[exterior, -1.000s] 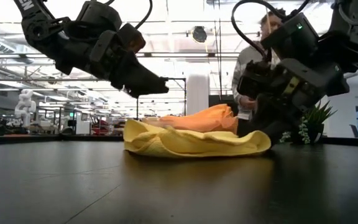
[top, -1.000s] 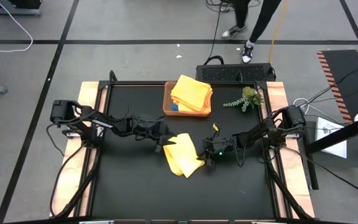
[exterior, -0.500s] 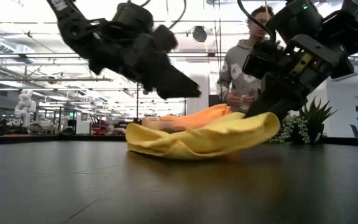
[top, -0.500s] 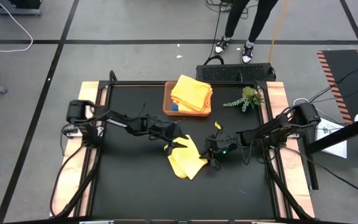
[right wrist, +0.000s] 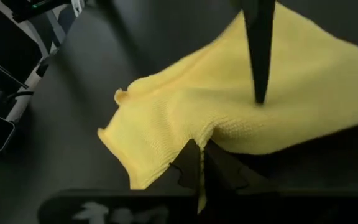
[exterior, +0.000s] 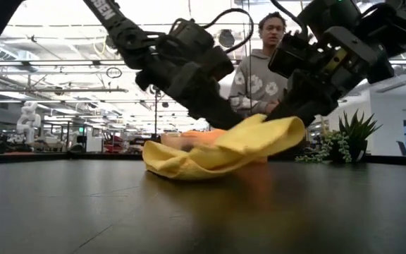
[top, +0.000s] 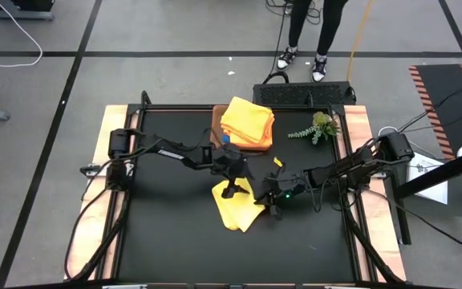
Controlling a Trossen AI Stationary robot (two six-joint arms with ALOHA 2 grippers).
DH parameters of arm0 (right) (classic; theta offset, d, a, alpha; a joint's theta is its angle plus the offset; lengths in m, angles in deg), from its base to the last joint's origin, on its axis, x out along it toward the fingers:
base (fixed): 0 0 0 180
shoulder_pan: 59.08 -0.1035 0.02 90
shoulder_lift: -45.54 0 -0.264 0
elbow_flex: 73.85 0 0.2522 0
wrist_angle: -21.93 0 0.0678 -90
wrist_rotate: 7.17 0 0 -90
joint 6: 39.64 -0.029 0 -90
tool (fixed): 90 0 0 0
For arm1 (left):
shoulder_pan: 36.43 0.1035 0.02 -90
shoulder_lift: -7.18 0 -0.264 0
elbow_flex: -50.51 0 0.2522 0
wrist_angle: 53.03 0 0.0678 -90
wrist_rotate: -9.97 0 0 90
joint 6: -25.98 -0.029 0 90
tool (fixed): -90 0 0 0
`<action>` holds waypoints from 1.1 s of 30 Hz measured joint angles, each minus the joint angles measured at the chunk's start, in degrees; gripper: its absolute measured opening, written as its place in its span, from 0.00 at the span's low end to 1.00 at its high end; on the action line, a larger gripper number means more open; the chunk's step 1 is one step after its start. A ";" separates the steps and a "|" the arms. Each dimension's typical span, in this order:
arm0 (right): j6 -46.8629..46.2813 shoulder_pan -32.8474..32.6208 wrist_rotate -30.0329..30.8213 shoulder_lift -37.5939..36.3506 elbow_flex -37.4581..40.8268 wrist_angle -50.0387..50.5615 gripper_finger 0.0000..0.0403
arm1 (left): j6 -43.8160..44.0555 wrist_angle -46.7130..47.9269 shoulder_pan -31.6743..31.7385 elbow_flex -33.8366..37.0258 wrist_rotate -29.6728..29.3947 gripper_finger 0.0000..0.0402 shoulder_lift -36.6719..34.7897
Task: Fold microfiber towels
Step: Put the yellow microfiber towel into the orange bin
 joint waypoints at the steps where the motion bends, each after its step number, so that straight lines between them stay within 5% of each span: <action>1: 0.34 0.00 -0.04 0.00 -0.26 0.04 0.00 | -0.71 0.27 0.21 -0.89 1.89 0.71 0.64; 14: 2.77 -0.53 -1.72 -0.04 -4.46 6.09 0.00 | -8.51 16.06 2.09 -4.08 13.16 0.60 1.26; 20: 2.63 -0.73 -1.72 -0.04 -4.53 7.79 0.00 | -10.37 18.65 3.10 -4.08 10.81 0.44 1.26; 27: 1.95 -0.72 -1.39 -0.04 -4.53 9.69 0.00 | -11.31 21.28 4.26 -4.08 8.58 0.05 1.26; 33: 1.59 0.46 0.59 -0.38 -4.53 13.04 0.00 | -12.23 24.60 3.63 -4.08 2.26 0.01 0.36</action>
